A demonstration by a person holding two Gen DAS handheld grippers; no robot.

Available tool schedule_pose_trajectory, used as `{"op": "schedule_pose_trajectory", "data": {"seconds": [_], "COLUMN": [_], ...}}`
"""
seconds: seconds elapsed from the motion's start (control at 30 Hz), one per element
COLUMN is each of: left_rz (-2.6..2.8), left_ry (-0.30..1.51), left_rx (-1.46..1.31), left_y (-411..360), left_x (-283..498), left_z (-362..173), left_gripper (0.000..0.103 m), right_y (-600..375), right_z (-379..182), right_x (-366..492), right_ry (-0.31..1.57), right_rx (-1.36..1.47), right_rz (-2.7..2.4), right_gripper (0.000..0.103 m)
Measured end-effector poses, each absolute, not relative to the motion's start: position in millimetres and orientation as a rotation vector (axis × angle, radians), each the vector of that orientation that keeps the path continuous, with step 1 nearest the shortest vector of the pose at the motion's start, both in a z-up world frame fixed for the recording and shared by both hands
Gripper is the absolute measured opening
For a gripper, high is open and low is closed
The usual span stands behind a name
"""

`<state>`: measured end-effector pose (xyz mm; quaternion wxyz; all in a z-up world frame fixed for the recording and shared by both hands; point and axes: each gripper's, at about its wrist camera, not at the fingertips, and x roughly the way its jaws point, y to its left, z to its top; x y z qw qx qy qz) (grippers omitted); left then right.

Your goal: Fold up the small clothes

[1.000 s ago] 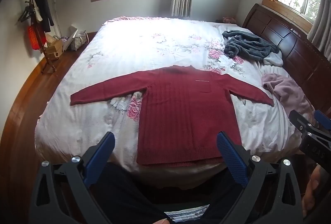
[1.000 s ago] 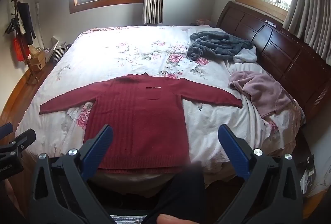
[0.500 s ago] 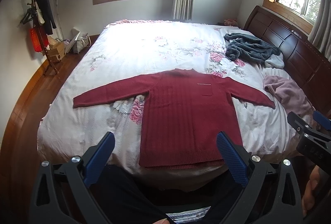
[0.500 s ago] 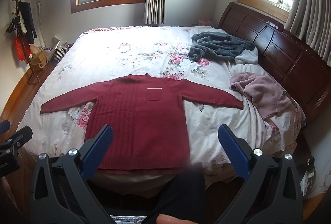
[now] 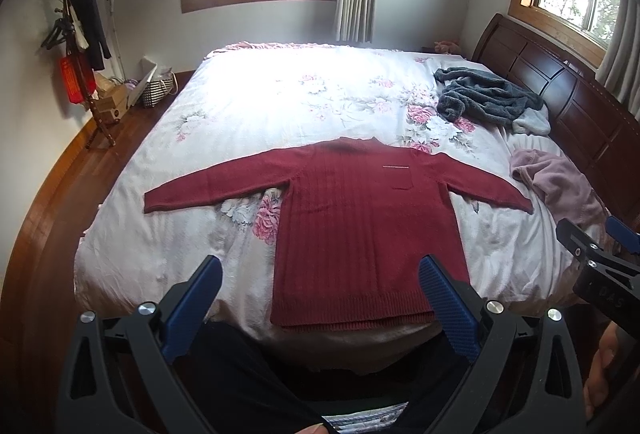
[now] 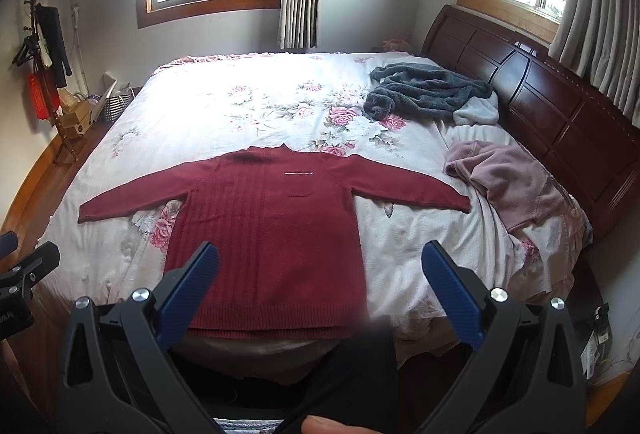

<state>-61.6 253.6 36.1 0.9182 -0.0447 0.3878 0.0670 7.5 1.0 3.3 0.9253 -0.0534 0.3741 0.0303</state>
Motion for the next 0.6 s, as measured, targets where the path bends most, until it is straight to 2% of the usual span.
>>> {"op": "schedule_pose_trajectory", "data": {"seconds": [0.6], "left_rz": [0.149], "left_ry": [0.786], "left_rx": [-0.095], "left_y": [255.4], "left_x": [-64.9], "left_z": [38.5], "left_gripper": [0.099], "right_y": [-5.3], "right_z": [2.3], "right_x": [2.4], "right_ry": [0.762], "right_rx": [-0.104], "right_rz": [0.054], "right_gripper": [0.1]}}
